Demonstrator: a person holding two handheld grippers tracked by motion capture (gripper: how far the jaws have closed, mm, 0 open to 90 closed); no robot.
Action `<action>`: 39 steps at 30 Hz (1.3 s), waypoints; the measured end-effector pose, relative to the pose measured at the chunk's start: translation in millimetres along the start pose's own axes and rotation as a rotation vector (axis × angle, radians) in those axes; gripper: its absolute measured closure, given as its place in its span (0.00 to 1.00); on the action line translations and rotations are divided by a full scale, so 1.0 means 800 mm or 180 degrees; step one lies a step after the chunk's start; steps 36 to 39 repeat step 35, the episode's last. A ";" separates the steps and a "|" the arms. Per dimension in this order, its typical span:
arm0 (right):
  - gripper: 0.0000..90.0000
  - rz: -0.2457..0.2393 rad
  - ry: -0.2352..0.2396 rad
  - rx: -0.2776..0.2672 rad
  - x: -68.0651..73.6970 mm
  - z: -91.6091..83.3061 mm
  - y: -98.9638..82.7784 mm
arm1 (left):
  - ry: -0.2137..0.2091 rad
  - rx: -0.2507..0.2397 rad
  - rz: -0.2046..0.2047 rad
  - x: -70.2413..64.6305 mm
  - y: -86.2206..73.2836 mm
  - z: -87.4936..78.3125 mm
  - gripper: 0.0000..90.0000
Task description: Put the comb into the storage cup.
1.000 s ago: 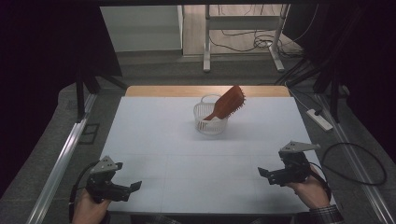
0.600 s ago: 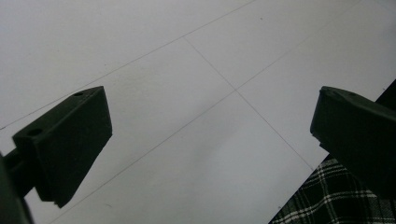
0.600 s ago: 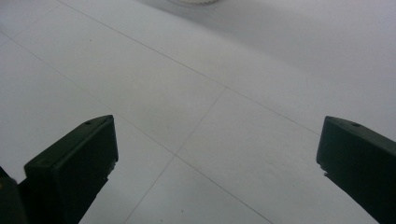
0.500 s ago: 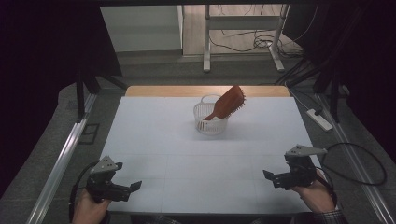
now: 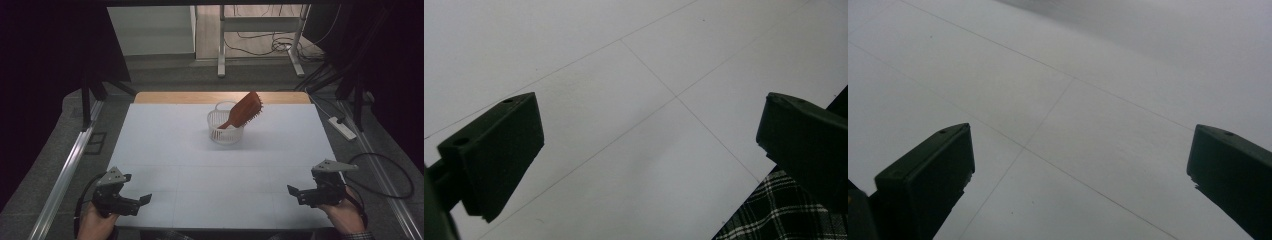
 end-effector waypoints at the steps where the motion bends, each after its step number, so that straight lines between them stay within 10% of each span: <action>1: 0.00 0.0013 -0.0015 -0.0001 0.000 -0.001 -0.001 | 0.0001 -0.0001 0.0000 0.000 0.000 0.000 0.00; 39: 0.00 0.0012 -0.0242 0.0261 -0.001 -0.008 -0.025 | 0.0004 0.0001 0.0002 0.000 0.001 0.000 0.00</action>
Point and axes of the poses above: each handheld gripper's, and its own axes: z roughly forward along the jaws, y roughly out of its top, x roughly to its left, the point moved 4 cm from there along z, roughly forward along the jaws
